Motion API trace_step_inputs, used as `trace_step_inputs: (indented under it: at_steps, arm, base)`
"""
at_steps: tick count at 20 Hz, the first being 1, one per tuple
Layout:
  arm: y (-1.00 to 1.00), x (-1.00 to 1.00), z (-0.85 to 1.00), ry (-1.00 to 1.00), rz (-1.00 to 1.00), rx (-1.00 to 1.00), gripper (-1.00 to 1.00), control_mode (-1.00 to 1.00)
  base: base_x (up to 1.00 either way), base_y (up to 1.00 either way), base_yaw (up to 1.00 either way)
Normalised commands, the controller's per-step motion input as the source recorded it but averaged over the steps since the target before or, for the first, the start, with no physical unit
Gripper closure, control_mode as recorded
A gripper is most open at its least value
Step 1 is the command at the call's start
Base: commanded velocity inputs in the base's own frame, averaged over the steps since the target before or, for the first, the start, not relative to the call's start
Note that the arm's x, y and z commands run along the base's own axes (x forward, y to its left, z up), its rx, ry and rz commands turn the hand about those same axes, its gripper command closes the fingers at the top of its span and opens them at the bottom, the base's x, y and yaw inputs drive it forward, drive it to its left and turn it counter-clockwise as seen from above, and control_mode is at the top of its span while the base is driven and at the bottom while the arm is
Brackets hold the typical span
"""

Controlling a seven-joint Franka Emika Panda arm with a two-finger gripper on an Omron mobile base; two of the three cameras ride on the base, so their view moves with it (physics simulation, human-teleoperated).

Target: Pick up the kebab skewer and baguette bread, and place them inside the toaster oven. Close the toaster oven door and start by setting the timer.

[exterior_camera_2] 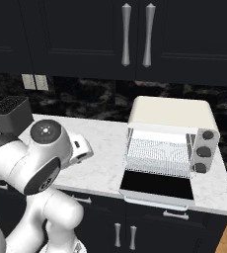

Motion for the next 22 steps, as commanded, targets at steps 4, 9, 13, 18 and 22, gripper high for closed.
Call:
trace_step_inputs:
  at_steps: [4, 9, 13, 18, 22]
  arm:
    - [1.0, 0.01, 0.56, 0.0, -0.26, -0.1, -1.0, -1.0]
    - [1.0, 0.06, 0.04, 0.0, -0.42, -0.05, -1.0, -1.0]
    - [0.96, 0.22, -0.04, 0.03, -0.36, 0.06, -1.0, -1.0]
    - [0.34, 0.01, -0.07, 0.04, -0.28, 0.2, -1.0, -1.0]
    - [0.02, 0.12, -0.2, 0.0, -0.24, 0.25, -1.0, -1.0]
  base:
    - [0.0, 0.0, 0.0]
    - [0.0, 0.0, 0.0]
    - [0.0, 0.0, 0.0]
    - [0.0, 0.0, 0.0]
    - [0.0, 0.0, 0.0]
